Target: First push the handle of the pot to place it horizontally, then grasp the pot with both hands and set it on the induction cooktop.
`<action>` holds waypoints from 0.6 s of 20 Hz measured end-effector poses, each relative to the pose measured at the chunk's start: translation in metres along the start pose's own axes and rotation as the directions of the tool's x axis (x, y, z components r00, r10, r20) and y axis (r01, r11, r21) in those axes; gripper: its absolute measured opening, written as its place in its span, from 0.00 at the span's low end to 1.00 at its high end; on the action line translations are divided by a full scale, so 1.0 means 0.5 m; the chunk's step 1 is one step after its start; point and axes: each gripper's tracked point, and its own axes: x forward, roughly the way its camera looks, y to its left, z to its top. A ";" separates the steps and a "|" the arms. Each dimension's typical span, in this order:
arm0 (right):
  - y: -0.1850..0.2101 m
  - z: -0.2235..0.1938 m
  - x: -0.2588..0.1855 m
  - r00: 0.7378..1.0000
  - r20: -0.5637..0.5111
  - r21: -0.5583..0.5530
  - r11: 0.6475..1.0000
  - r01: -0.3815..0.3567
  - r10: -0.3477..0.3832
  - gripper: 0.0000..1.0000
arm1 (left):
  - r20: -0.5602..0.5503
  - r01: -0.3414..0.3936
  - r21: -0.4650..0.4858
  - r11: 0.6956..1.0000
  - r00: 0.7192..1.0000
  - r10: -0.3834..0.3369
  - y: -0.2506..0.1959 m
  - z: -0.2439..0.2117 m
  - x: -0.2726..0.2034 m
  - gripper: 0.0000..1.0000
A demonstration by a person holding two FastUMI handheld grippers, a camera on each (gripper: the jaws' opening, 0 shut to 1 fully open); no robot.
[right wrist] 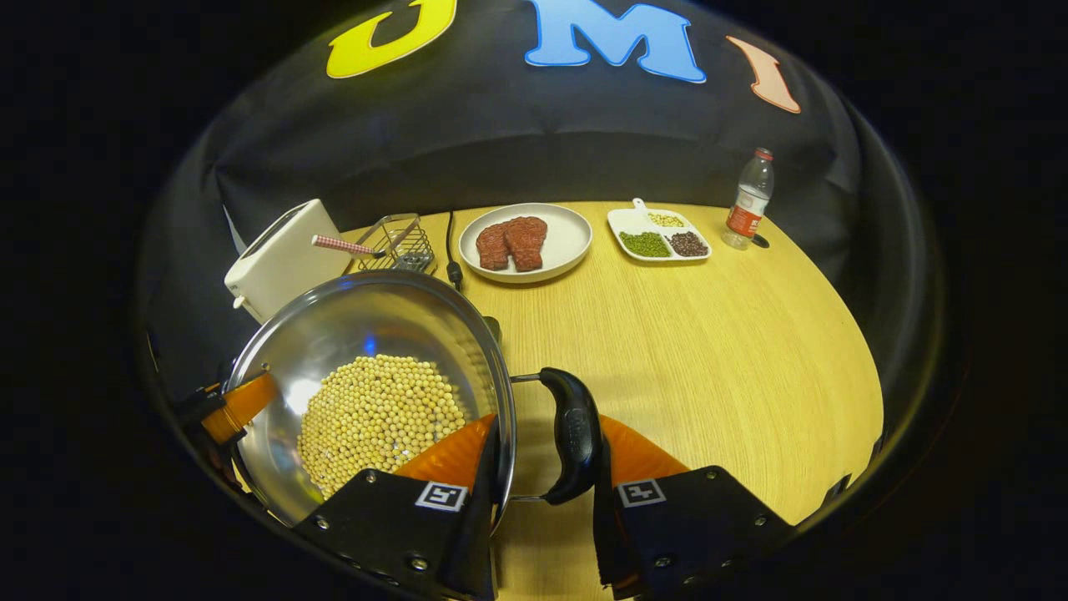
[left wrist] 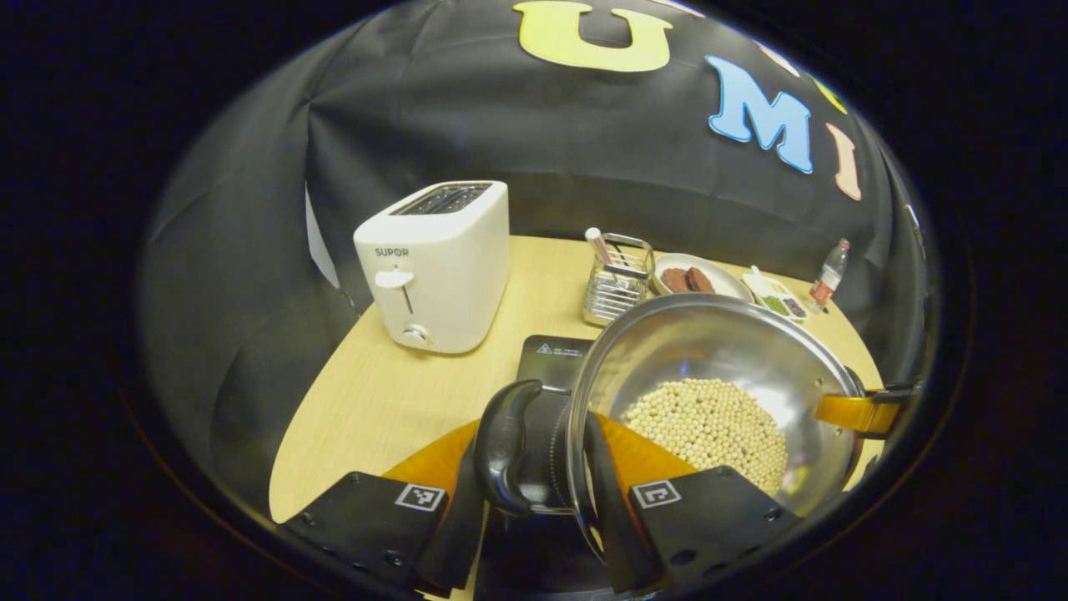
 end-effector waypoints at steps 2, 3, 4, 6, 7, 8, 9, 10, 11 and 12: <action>0.005 0.006 0.006 1.000 0.003 -0.009 1.000 0.001 -0.001 0.51 | -0.005 -0.002 -0.007 1.000 1.000 0.002 0.009 0.005 0.009 0.63; 0.006 0.009 0.009 1.000 0.005 -0.009 1.000 0.001 -0.001 0.51 | -0.004 0.000 -0.010 1.000 1.000 0.000 0.012 0.007 0.012 0.63; 0.008 0.010 0.010 1.000 0.007 -0.007 1.000 0.000 0.000 0.51 | -0.003 0.003 -0.013 1.000 1.000 -0.003 0.015 0.007 0.013 0.63; 0.008 0.014 0.010 1.000 0.009 -0.004 1.000 -0.008 0.008 0.51 | 0.004 0.003 -0.019 1.000 1.000 -0.002 0.017 0.010 0.014 0.64; 0.008 0.010 0.011 1.000 0.012 0.002 1.000 -0.013 0.013 0.51 | 0.007 -0.002 -0.023 1.000 1.000 0.002 0.018 0.009 0.011 0.65; 0.011 0.009 0.006 0.999 0.020 0.000 1.000 -0.029 0.029 0.55 | 0.017 -0.007 -0.029 1.000 1.000 0.007 0.016 0.014 0.006 0.72; 0.007 0.014 0.003 0.999 0.045 -0.013 0.999 -0.030 0.031 0.58 | 0.046 -0.024 -0.031 0.999 0.999 0.026 0.020 0.029 0.000 0.76; 0.004 0.024 -0.007 0.996 0.079 -0.035 0.999 -0.032 0.034 0.64 | 0.077 -0.027 -0.028 0.999 0.997 0.029 0.017 0.046 -0.012 0.80; -0.006 0.034 -0.016 0.993 0.113 -0.053 0.998 -0.018 0.024 0.68 | 0.127 -0.049 -0.011 0.999 0.991 0.050 0.018 0.070 -0.033 0.88; -0.018 0.041 -0.030 0.990 0.141 -0.065 0.998 -0.010 0.019 1.00 | 0.176 -0.078 0.009 0.997 0.982 0.075 0.020 0.095 -0.049 0.96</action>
